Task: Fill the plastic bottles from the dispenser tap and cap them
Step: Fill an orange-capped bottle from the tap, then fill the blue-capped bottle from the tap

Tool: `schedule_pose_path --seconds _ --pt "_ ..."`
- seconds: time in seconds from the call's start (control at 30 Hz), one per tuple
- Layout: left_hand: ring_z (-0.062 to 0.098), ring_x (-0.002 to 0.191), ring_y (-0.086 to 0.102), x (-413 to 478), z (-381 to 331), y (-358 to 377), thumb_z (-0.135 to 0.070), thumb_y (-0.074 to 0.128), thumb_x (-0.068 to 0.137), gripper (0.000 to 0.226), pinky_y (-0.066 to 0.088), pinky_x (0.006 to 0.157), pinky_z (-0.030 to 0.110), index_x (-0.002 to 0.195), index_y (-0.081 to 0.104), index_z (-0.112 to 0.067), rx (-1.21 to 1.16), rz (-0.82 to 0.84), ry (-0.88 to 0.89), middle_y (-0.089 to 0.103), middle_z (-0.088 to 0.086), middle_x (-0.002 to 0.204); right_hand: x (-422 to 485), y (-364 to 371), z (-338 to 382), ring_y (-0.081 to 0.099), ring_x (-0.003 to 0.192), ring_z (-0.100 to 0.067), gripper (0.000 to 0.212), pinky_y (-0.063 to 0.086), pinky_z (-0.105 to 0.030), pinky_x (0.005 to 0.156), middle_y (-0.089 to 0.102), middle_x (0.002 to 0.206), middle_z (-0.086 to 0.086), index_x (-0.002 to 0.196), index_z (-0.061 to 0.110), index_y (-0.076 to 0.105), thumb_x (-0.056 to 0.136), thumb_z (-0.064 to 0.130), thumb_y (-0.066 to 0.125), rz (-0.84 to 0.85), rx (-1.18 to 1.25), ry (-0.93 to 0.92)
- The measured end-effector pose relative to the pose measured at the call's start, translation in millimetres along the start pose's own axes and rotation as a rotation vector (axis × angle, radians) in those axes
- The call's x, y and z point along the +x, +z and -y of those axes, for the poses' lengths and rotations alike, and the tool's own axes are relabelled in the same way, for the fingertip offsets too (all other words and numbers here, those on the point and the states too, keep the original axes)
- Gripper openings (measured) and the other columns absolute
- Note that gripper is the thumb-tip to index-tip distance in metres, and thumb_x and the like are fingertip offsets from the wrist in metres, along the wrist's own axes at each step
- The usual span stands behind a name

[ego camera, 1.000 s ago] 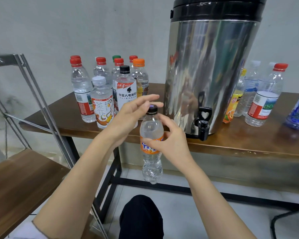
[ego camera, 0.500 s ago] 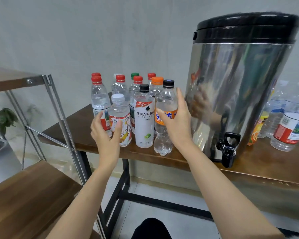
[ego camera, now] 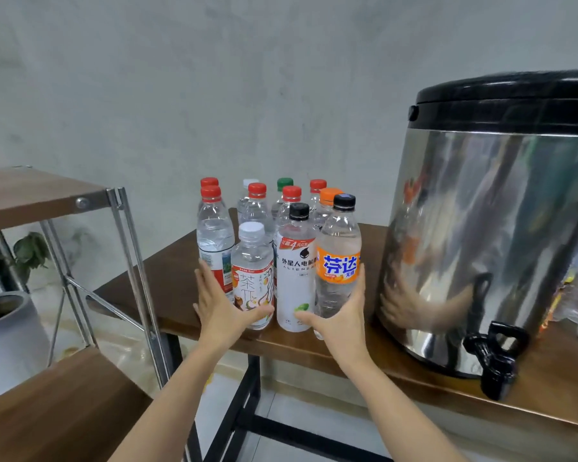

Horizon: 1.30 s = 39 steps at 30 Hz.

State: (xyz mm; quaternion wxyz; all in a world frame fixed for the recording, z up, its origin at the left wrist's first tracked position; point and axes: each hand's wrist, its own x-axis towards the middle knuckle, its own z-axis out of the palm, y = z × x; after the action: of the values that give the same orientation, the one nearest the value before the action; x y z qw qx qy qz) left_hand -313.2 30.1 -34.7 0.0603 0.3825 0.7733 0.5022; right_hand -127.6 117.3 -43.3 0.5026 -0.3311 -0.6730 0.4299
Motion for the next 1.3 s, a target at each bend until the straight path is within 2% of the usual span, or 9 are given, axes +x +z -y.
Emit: schedule_pose_path --seconds 0.1,0.2,0.3,0.43,0.57,0.8,1.03,1.2,1.3 --pt "0.022 0.152 -0.014 1 0 4 -0.062 0.088 0.046 0.163 -0.006 0.118 0.057 0.144 -0.039 -0.032 0.042 0.011 0.004 -0.025 0.001 0.163 11 7 -7 0.031 0.144 -0.013 0.144 0.033 -0.049 0.117 0.027 0.159 0.005 0.156 0.032 0.003 0.050 0.023 0.098 0.031 0.009 0.005" --pt "0.024 0.152 -0.011 5 1 7 -0.063 0.088 0.050 0.161 -0.007 0.118 0.058 0.133 -0.048 -0.038 0.085 0.008 0.016 -0.026 0.001 0.163 18 13 -12 0.037 0.142 -0.014 0.139 0.037 -0.051 0.114 0.035 0.155 0.006 0.154 0.037 0.008 0.049 0.023 0.098 0.029 0.020 0.002" --pt "0.027 0.153 -0.006 11 1 8 -0.063 0.088 0.052 0.159 -0.008 0.118 0.058 0.124 -0.053 -0.044 0.091 -0.003 0.008 -0.023 0.000 0.163 22 17 -15 0.040 0.140 -0.015 0.137 0.040 -0.052 0.112 0.040 0.152 0.007 0.152 0.041 0.011 0.044 0.036 0.095 0.025 0.025 -0.004" --pt "0.028 0.153 -0.003 16 3 10 -0.064 0.086 0.053 0.158 -0.006 0.118 0.058 0.134 -0.047 -0.041 0.095 -0.038 0.000 -0.019 -0.001 0.164 32 24 -19 0.043 0.137 -0.013 0.132 0.041 -0.056 0.109 0.044 0.147 0.012 0.150 0.042 0.017 0.041 0.051 0.091 0.020 0.018 -0.007" --pt "0.028 0.153 -0.003 27 3 14 -0.065 0.087 0.052 0.161 -0.005 0.118 0.058 0.138 -0.045 -0.034 0.109 -0.054 -0.009 -0.021 -0.001 0.164 44 32 -25 0.042 0.137 -0.012 0.131 0.035 -0.062 0.111 0.043 0.146 0.016 0.148 0.046 0.017 0.040 0.059 0.090 0.006 -0.023 0.004" --pt "0.033 0.152 0.009 49 6 19 -0.063 0.086 0.055 0.157 -0.004 0.118 0.059 0.143 -0.039 -0.031 0.145 -0.056 -0.015 -0.017 0.001 0.164 66 45 -31 0.038 0.140 -0.014 0.135 0.034 -0.061 0.112 0.039 0.149 0.013 0.150 0.045 0.012 0.039 0.063 0.086 -0.032 -0.086 -0.005" --pt "0.037 0.150 0.017 71 9 26 -0.064 0.086 0.053 0.158 -0.002 0.118 0.061 0.148 -0.034 -0.026 0.173 -0.064 -0.041 -0.013 0.006 0.165 87 56 -38 0.023 0.149 -0.022 0.141 0.022 -0.063 0.117 0.026 0.160 0.003 0.151 0.043 0.002 0.036 0.074 0.077 -0.047 -0.168 0.028" --pt "0.038 0.149 0.019 83 12 32 -0.066 0.085 0.055 0.156 0.001 0.118 0.061 0.147 -0.034 -0.025 0.209 -0.070 -0.047 -0.015 0.007 0.165 97 59 -41 0.019 0.150 -0.025 0.143 0.019 -0.062 0.118 0.019 0.163 -0.002 0.153 0.040 -0.002 0.044 0.062 0.088 -0.041 -0.218 0.048" --pt "0.038 0.149 0.019 84 13 33 -0.067 0.084 0.056 0.155 0.002 0.118 0.062 0.147 -0.034 -0.024 0.224 -0.066 -0.060 -0.014 0.008 0.165 100 60 -40 0.021 0.149 -0.028 0.145 0.022 -0.062 0.117 0.019 0.162 -0.006 0.153 0.040 -0.004 0.043 0.064 0.087 -0.049 -0.263 0.073"
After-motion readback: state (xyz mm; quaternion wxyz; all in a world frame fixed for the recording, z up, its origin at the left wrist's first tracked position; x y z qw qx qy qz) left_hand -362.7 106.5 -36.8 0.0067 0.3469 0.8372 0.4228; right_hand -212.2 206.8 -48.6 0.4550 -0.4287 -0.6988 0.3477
